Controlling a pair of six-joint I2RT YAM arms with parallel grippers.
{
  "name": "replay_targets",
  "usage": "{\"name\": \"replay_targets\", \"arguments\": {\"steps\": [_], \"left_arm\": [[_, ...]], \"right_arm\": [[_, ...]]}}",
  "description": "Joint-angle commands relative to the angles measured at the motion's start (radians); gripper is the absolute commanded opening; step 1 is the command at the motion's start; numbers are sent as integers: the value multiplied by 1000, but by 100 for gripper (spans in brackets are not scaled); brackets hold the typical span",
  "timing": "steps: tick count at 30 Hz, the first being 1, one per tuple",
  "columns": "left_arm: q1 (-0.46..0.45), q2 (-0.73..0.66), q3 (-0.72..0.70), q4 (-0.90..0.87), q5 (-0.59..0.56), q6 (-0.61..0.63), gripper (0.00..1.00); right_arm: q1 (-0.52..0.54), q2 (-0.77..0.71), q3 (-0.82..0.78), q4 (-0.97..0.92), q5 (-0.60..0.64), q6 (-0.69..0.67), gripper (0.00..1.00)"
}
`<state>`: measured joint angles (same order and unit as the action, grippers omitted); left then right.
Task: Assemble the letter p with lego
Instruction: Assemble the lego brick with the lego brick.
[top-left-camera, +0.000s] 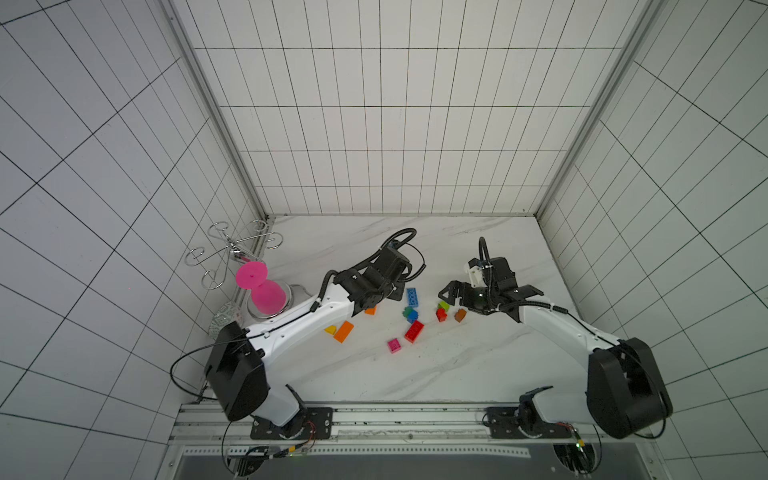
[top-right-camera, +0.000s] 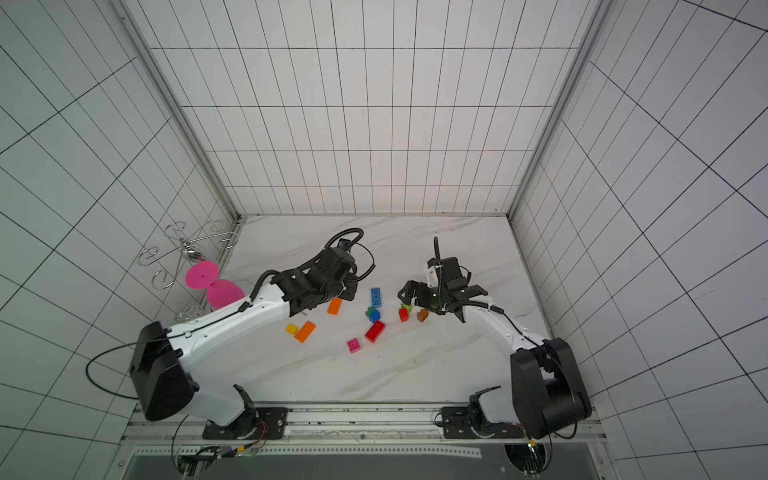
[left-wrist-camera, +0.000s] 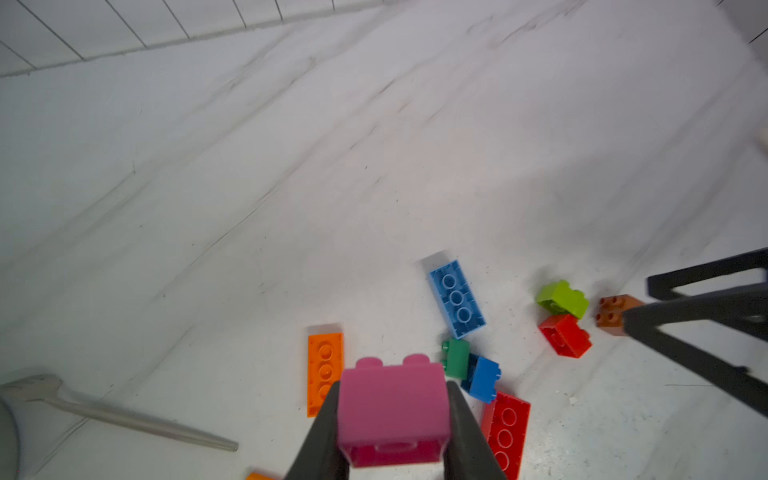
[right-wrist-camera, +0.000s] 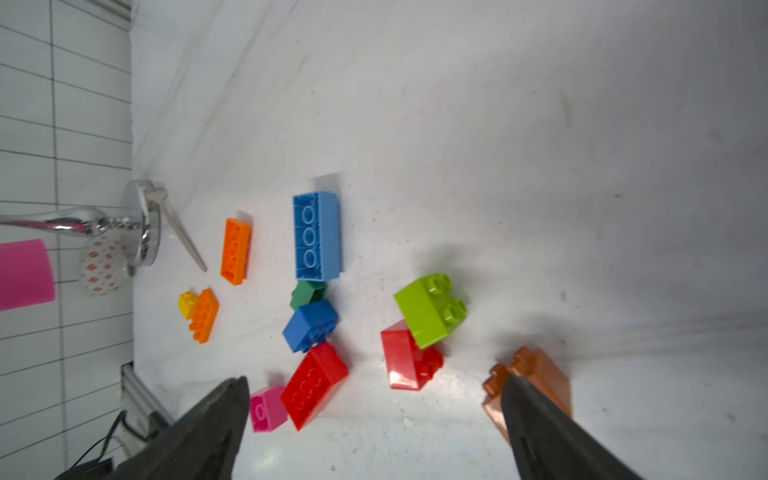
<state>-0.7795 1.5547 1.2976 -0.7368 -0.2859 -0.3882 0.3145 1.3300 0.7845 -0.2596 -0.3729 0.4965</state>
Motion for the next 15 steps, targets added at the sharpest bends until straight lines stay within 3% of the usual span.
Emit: {"name": "replay_targets", "arguments": {"steps": [1,5,15], "left_arm": [[84,124,82,-311,66,19,0],[159,256,164,-389,156,58,0],[213,472,377,-530,246,121,0]], "right_arm": [[-5,-93,-44,-18,241,-67,98],[-6,-179,-100,12,328,-71,99],[-5,-190,-100,5,324,-81,98]]}}
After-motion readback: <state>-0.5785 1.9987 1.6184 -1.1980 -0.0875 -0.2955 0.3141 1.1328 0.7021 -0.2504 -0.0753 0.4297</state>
